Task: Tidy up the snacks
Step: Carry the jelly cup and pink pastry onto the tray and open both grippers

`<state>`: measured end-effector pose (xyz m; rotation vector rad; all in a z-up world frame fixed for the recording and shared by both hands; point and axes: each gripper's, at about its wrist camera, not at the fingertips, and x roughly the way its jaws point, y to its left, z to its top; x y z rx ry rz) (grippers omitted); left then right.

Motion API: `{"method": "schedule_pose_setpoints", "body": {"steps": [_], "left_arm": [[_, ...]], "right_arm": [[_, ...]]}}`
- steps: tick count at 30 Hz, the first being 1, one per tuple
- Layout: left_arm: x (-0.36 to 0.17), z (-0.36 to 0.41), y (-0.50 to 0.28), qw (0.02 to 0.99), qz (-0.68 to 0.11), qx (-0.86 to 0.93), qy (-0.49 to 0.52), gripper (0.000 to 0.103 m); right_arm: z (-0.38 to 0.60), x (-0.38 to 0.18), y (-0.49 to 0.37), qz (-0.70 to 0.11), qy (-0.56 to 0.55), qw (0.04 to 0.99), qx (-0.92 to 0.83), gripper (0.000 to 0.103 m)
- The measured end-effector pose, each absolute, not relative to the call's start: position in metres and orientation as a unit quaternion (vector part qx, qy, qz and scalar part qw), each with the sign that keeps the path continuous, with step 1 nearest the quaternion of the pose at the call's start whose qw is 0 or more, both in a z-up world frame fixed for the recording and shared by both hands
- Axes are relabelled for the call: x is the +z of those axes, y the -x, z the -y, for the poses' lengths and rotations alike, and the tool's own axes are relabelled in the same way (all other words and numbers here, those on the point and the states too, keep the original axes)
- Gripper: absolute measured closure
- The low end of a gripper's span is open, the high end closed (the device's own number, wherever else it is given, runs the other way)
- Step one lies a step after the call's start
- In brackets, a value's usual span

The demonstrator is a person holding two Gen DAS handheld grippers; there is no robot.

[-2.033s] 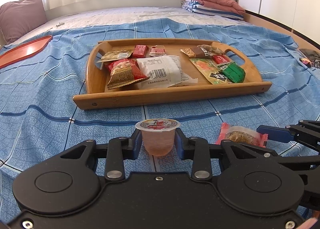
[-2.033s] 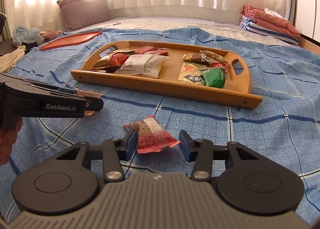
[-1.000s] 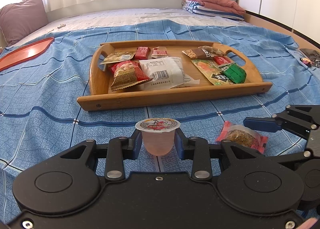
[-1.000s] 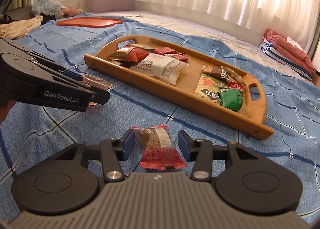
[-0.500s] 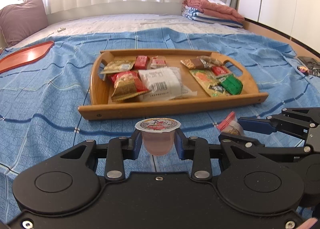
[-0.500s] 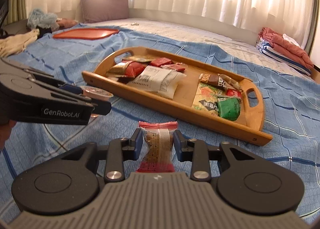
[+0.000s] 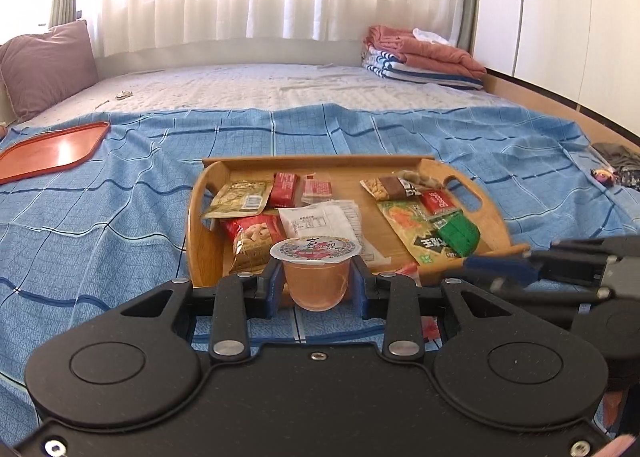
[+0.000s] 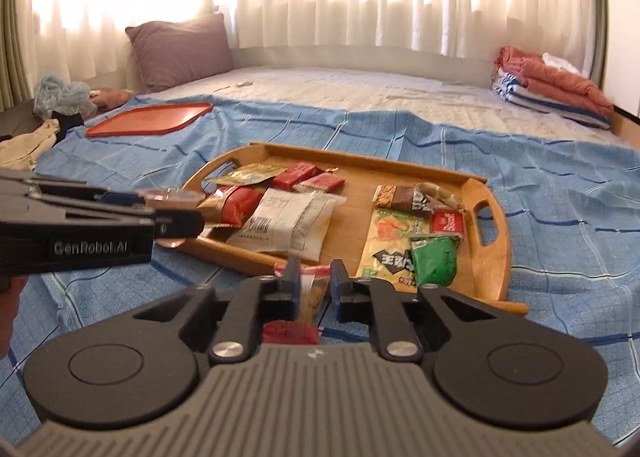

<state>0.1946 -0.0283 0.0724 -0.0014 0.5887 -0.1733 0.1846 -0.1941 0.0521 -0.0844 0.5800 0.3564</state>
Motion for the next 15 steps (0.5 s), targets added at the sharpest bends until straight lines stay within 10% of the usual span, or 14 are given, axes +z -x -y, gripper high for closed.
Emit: {"method": "schedule_pose_setpoints", "body": {"steps": [6,13,15], "left_arm": [[0.063,0.027,-0.196,0.951,-0.3,-0.08,0.001,0.071],[0.058,0.024,-0.201,0.95,-0.304,-0.074,0.002,0.071],[0.057,0.022,-0.203,0.95,-0.304,-0.071,0.003,0.071]], "right_arm": [[0.189,0.028,-0.184,-0.321,0.031,0.929,0.183,0.035],[0.174,0.009,-0.207,-0.346,0.014,0.924,0.164,0.034],[0.171,0.004,-0.214,-0.36,0.005,0.919,0.163,0.06]]}}
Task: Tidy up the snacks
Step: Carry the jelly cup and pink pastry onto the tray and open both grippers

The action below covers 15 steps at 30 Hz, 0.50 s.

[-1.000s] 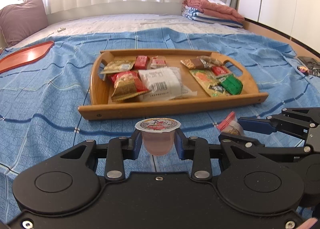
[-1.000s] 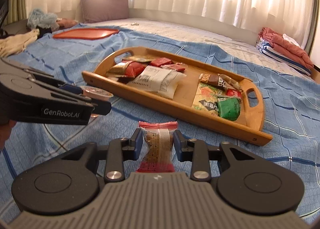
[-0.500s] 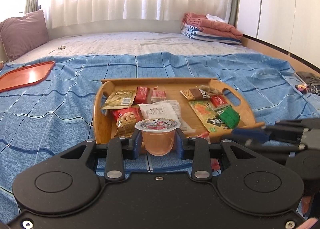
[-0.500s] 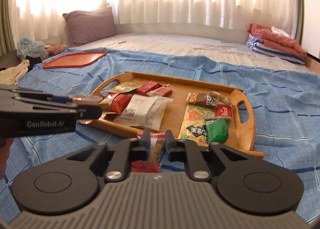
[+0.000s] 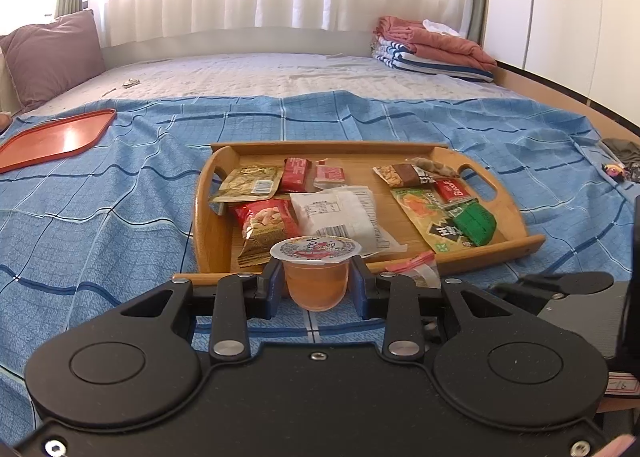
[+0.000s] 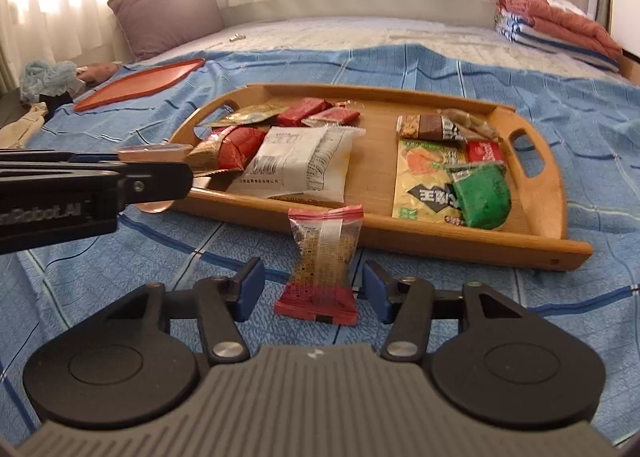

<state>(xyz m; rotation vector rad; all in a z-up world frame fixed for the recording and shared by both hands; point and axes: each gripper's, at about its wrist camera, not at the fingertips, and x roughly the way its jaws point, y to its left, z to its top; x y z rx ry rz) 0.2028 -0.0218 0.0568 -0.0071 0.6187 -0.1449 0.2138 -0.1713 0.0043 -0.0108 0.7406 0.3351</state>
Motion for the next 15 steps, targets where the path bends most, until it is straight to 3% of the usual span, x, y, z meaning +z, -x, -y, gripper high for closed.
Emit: {"method": "schedule_pose_setpoints", "body": {"steps": [11,13,15], "left_arm": [[0.066,0.016,-0.22,0.955,-0.287,-0.073,0.003,0.071],[0.07,0.015,-0.227,0.956,-0.284,-0.073,0.009,0.071],[0.075,0.016,-0.233,0.958,-0.278,-0.071,0.007,0.071]], "right_arm": [[0.181,0.036,-0.2,-0.319,-0.011,0.933,0.165,0.069],[0.183,0.044,-0.203,-0.311,-0.004,0.937,0.162,0.09],[0.185,0.05,-0.209,-0.304,0.003,0.94,0.155,0.092]]}}
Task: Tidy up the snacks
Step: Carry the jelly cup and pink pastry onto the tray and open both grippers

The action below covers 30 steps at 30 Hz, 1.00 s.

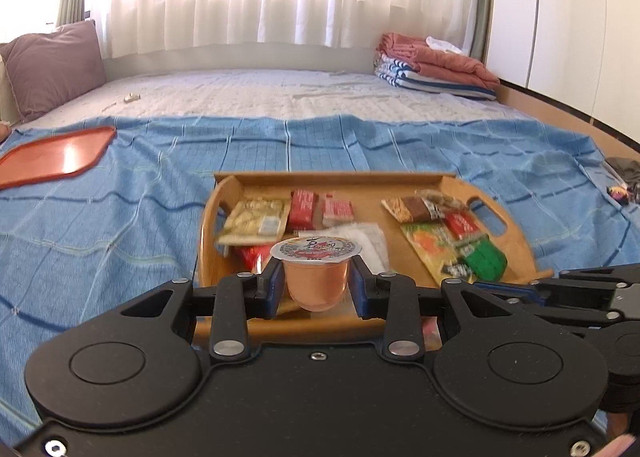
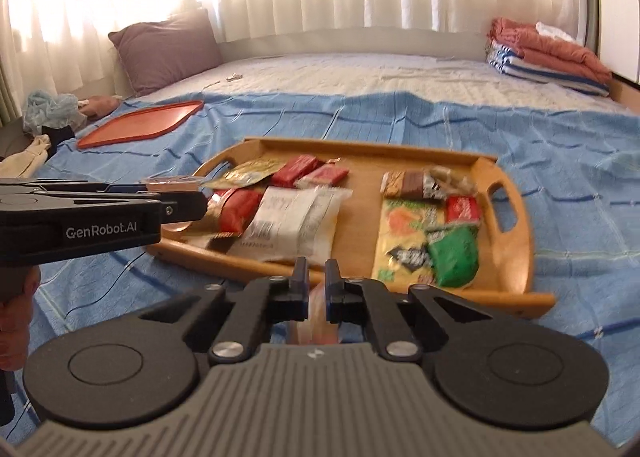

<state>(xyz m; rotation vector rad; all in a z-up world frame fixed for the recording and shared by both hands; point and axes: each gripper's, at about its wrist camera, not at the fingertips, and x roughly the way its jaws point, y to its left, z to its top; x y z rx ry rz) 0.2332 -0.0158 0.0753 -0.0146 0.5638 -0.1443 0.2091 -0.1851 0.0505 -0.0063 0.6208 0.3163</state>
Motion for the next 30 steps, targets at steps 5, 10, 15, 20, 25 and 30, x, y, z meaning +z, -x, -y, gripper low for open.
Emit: {"method": "schedule_pose_setpoints", "body": {"steps": [5,10,15,20,25,30], "left_arm": [[0.083,0.012,-0.24,0.96,-0.271,-0.069,0.012,0.071],[0.075,0.013,-0.239,0.958,-0.277,-0.067,0.006,0.071],[0.069,0.014,-0.241,0.956,-0.286,-0.068,0.01,0.071],[0.072,0.012,-0.247,0.957,-0.284,-0.067,0.011,0.071],[0.078,0.008,-0.258,0.956,-0.284,-0.066,0.023,0.071],[0.084,0.006,-0.277,0.954,-0.291,-0.071,0.03,0.071]], "right_arm": [[0.194,0.054,-0.219,-0.323,-0.01,0.93,0.175,0.048],[0.19,0.031,-0.209,-0.348,0.022,0.921,0.171,0.022],[0.183,0.003,-0.219,-0.391,0.014,0.905,0.169,0.057],[0.177,0.013,-0.21,-0.373,0.018,0.91,0.177,0.069],[0.182,0.038,-0.207,-0.344,0.0,0.922,0.179,0.069],[0.191,0.06,-0.234,-0.329,-0.017,0.93,0.162,0.068]]}}
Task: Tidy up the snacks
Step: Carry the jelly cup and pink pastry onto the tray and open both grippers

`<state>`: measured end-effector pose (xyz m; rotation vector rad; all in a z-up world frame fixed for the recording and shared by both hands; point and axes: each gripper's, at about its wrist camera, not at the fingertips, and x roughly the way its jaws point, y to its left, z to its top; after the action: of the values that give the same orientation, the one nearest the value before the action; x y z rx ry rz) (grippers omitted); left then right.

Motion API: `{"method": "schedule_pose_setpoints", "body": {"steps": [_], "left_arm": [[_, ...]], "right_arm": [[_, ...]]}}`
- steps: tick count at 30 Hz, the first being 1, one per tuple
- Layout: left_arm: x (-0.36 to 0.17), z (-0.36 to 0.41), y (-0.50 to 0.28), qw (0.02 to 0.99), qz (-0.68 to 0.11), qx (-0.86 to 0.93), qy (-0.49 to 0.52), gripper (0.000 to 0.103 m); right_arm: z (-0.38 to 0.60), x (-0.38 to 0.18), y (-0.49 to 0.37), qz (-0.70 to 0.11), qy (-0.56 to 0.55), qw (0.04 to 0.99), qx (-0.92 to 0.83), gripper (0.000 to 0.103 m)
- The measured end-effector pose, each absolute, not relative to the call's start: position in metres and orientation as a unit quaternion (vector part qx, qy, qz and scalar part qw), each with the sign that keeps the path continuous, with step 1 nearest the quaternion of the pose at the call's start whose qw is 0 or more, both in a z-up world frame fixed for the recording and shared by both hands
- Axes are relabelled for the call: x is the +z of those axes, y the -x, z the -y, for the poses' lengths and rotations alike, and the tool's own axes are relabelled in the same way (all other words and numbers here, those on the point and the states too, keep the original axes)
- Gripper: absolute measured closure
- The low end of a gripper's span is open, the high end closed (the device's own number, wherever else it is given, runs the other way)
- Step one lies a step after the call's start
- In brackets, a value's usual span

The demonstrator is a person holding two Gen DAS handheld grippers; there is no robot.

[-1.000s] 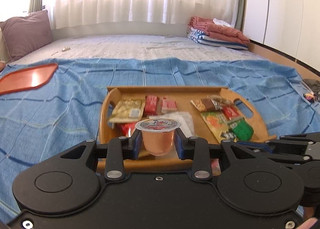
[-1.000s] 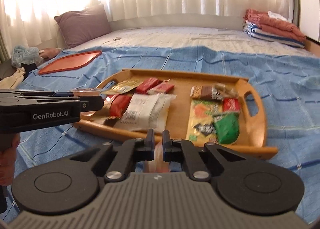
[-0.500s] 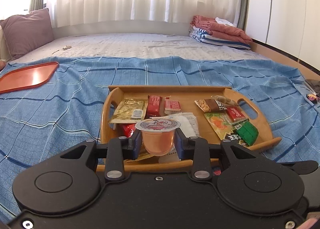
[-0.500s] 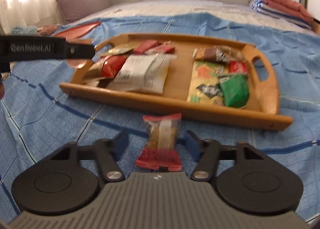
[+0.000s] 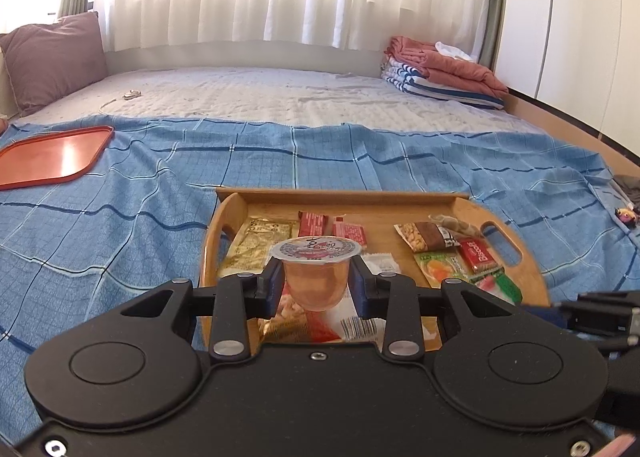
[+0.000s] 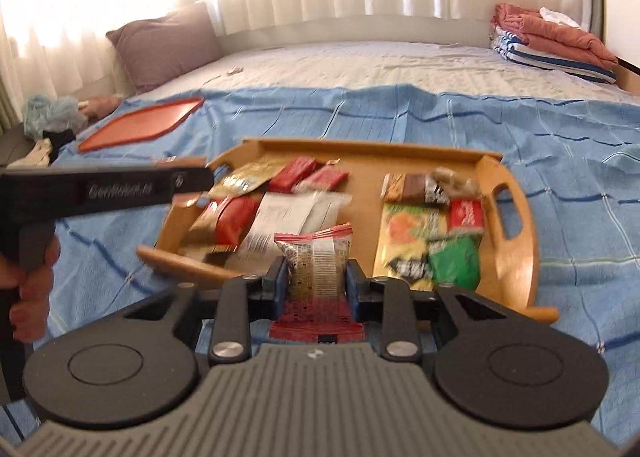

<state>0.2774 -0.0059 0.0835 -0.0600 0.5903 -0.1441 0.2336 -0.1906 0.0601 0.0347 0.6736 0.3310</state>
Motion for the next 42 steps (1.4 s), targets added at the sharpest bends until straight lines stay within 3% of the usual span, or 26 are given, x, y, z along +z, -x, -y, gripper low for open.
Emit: {"method": "schedule_pose_setpoints", "body": {"steps": [7,14,32,33,36,40,42], "left_arm": [[0.09,0.002,-0.32,0.947,-0.308,-0.076,0.044,0.071],[0.071,0.0,-0.36,0.938,-0.337,-0.065,0.051,0.071],[0.036,0.007,-0.383,0.928,-0.368,-0.044,0.045,0.07],[0.037,0.006,-0.383,0.928,-0.367,-0.042,0.045,0.069],[0.043,0.008,-0.377,0.934,-0.354,-0.041,0.035,0.048],[0.055,0.01,-0.366,0.941,-0.334,-0.049,0.019,0.027],[0.063,0.01,-0.36,0.943,-0.329,-0.054,0.019,0.022]], "right_arm": [[0.199,0.073,-0.282,-0.335,-0.042,0.93,0.146,0.067],[0.193,0.052,-0.318,-0.366,-0.051,0.919,0.136,0.067],[0.188,0.026,-0.328,-0.373,-0.05,0.918,0.123,0.065],[0.189,0.026,-0.327,-0.372,-0.051,0.919,0.124,0.062],[0.191,0.03,-0.324,-0.365,-0.058,0.92,0.127,0.042],[0.193,0.039,-0.318,-0.356,-0.064,0.923,0.128,0.032],[0.194,0.045,-0.314,-0.35,-0.061,0.926,0.125,0.027]]}}
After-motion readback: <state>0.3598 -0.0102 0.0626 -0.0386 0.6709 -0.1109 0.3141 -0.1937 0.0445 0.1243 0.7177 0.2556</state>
